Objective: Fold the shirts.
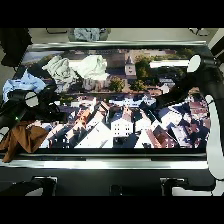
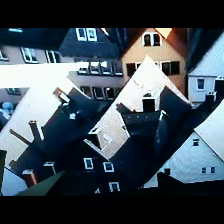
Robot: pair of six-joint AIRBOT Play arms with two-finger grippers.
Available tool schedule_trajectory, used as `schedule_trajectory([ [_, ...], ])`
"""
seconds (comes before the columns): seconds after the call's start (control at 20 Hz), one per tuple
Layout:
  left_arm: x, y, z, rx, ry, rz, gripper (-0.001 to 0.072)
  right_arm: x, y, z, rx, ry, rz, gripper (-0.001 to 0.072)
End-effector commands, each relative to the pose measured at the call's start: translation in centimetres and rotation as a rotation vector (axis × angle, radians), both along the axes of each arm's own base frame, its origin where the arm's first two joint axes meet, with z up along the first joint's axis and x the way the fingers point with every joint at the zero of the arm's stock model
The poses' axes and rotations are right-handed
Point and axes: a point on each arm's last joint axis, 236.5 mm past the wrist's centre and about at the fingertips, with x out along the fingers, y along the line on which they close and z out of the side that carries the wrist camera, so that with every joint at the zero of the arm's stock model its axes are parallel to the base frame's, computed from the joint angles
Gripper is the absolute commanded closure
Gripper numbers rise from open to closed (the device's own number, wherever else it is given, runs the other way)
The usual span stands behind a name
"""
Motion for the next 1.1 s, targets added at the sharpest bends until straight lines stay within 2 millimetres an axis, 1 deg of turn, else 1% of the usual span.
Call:
schedule_trajectory([
  [0.0, 0.0, 0.0, 0.0, 0.0, 0.0, 0.0, 0.0038, 0.0, 0.0, 0.0, 0.0, 0.001, 0.001, 0.0011],
  [0.6, 0.0, 0.0, 0.0, 0.0, 0.0, 0.0, 0.0038, 0.0, -0.2, 0.0, -0.007, 0.001, -0.001, 0.0012],
  [0.65, 0.0, 0.0, 0.0, 0.0, 0.0, 0.0, 0.0038, 0.5, -0.2, 0.0, -0.007, -0.021, -0.004, 0.0012],
  [0.7, 0.5, -0.1, 0.0, -0.005, -0.023, 0.004, 0.0039, 1.5, -0.1, 0.0, -0.005, -0.062, -0.01, 0.0012],
  [0.8, 2.4, -0.5, 0.0, -0.019, -0.095, 0.007, 0.0038, 3.5, -0.1, 0.3, -0.001, -0.145, -0.022, 0.0012],
  [0.85, 2.8, -0.5, 0.1, -0.021, -0.11, 0.007, 0.0038, 4.2, 0.0, 0.4, 0.001, -0.175, -0.027, 0.0012],
  [0.95, 2.8, -0.5, 0.0, -0.022, -0.111, 0.007, 0.0038, 4.7, 0.0, 0.5, 0.001, -0.199, -0.031, 0.0011],
  [1.05, 2.9, -0.5, -0.1, -0.021, -0.108, 0.008, 0.0039, 4.6, -0.1, 0.5, 0.0, -0.193, -0.029, 0.0011],
])
